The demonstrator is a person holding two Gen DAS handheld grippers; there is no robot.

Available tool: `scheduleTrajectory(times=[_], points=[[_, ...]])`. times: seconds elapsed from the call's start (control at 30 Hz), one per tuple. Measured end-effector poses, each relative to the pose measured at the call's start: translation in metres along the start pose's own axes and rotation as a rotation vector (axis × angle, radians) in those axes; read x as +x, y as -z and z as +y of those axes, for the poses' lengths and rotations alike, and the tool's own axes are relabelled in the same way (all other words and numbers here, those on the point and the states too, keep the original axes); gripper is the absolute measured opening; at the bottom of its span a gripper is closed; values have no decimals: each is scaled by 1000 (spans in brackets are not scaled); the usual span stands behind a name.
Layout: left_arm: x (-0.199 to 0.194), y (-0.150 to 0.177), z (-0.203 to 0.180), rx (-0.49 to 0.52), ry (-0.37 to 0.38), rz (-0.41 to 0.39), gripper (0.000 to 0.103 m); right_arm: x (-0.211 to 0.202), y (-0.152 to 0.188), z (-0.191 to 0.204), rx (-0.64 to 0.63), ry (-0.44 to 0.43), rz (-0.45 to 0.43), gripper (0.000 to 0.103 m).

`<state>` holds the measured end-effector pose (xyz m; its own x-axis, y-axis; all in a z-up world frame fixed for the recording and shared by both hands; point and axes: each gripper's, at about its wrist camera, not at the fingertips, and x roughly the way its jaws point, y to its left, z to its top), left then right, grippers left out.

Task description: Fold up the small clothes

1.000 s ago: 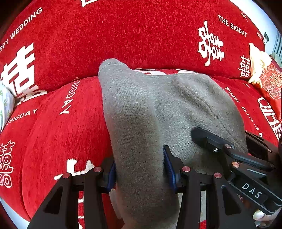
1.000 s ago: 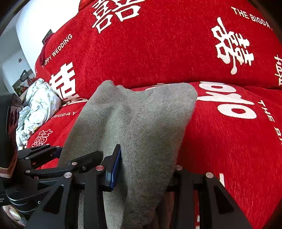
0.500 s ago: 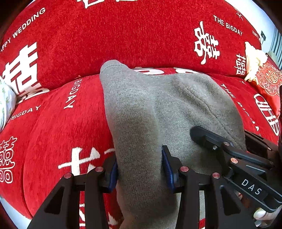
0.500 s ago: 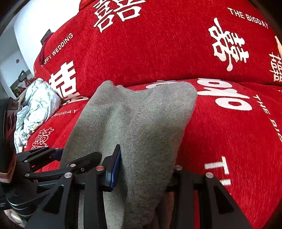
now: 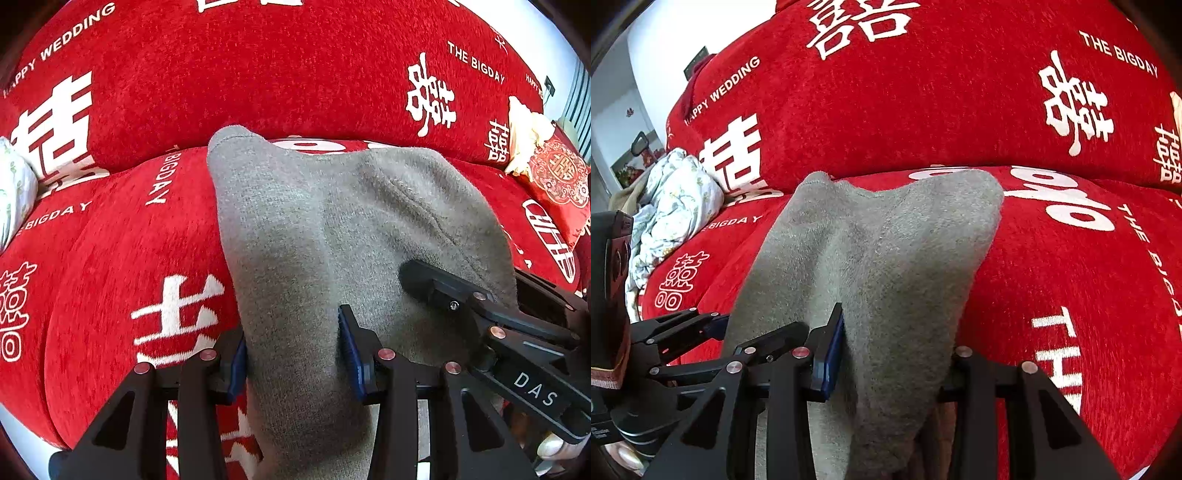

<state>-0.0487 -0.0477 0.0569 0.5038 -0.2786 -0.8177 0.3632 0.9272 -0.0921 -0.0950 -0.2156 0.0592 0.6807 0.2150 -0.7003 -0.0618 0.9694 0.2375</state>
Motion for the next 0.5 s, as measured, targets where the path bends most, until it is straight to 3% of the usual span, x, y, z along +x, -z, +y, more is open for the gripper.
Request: scheduleTrajectory(times=[0.5], points=[[-11, 20, 8, -18, 24, -15, 45, -8, 12, 17, -15, 26, 13, 40]])
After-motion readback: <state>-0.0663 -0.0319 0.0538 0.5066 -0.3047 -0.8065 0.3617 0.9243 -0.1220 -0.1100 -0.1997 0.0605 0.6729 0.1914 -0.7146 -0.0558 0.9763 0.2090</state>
